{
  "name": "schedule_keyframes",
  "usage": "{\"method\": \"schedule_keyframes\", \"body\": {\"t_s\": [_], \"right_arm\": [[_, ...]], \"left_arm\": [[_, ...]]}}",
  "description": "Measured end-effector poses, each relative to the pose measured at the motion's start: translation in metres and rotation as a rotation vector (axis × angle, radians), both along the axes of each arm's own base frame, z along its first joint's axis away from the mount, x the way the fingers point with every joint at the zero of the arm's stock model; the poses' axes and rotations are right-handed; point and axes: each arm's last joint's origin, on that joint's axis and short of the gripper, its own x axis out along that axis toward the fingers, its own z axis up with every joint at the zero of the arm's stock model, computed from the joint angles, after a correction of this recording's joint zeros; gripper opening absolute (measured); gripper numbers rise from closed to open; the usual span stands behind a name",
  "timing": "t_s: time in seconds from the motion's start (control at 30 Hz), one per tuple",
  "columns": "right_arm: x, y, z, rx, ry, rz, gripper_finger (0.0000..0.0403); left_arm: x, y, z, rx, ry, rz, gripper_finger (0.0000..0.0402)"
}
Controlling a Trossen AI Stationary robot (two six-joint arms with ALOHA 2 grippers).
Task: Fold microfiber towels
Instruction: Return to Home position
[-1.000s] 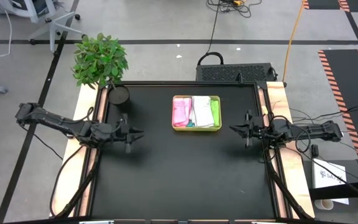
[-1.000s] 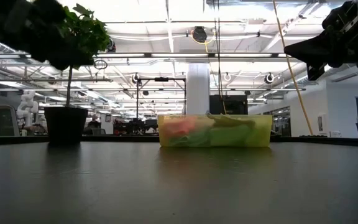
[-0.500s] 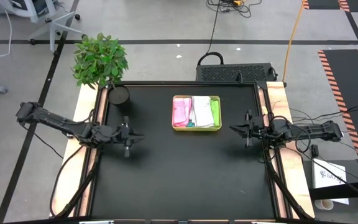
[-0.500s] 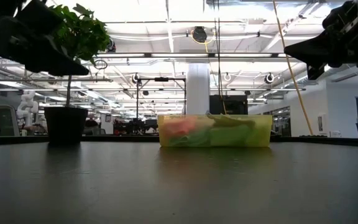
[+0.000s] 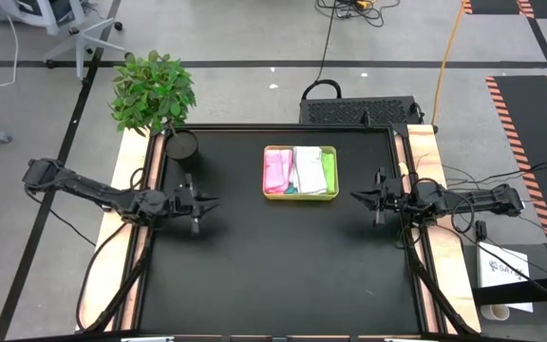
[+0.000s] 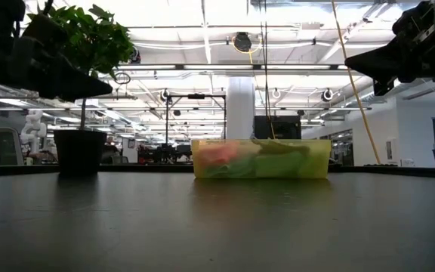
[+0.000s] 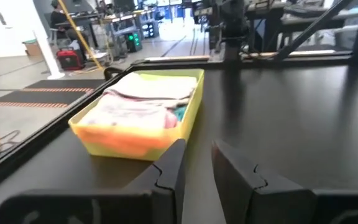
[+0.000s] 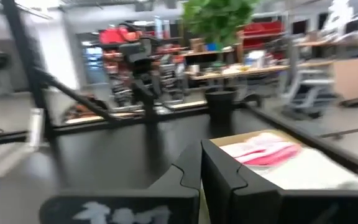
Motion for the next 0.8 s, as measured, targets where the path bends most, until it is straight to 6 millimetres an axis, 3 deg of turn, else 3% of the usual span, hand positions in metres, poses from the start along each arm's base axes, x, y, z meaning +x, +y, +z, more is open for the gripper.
{"method": "schedule_keyframes", "body": {"t_s": [0.23,0.5,0.8], "right_arm": [[-0.001,-0.005,0.001,-0.108,0.020,-0.195,0.0000],[-0.001,-0.003,0.001,-0.108,0.016,-0.095,0.0000],[0.000,-0.002,0.001,-0.070,0.008,-0.076,0.0000]], "left_arm": [[0.002,0.012,0.004,0.038,-0.030,0.083,0.0081],[0.000,0.025,0.005,0.059,-0.068,0.173,0.0081],[0.000,0.026,0.005,-0.051,-0.100,0.187,0.0081]]}}
